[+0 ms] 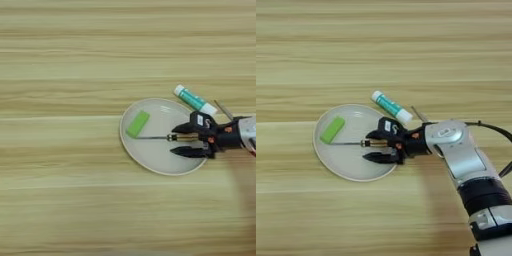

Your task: Move the objects on the table

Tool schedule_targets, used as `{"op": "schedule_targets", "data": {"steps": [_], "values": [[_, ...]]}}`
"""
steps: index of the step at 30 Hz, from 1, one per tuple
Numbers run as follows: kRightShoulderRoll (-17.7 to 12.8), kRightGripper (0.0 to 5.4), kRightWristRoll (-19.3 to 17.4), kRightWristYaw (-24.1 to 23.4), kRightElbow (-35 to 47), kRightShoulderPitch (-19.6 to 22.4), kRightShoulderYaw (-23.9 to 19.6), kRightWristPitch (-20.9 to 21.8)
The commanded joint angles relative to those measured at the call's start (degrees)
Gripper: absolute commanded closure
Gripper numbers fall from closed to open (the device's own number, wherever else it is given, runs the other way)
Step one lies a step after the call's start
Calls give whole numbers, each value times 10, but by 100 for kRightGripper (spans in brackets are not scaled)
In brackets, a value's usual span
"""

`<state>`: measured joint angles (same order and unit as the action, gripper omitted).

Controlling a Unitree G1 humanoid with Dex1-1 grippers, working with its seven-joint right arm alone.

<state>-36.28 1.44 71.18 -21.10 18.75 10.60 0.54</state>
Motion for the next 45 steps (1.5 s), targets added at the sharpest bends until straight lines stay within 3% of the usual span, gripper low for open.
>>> {"op": "schedule_targets", "data": {"steps": [1, 14, 22, 45], "values": [[-34, 317, 8, -3, 14, 15, -2, -6], [-44, 451, 4, 17, 28, 0, 3, -11], [-42, 455, -2, 14, 38, 0, -1, -15], [-49, 462, -72, 45, 114, -4, -49, -30]]}}
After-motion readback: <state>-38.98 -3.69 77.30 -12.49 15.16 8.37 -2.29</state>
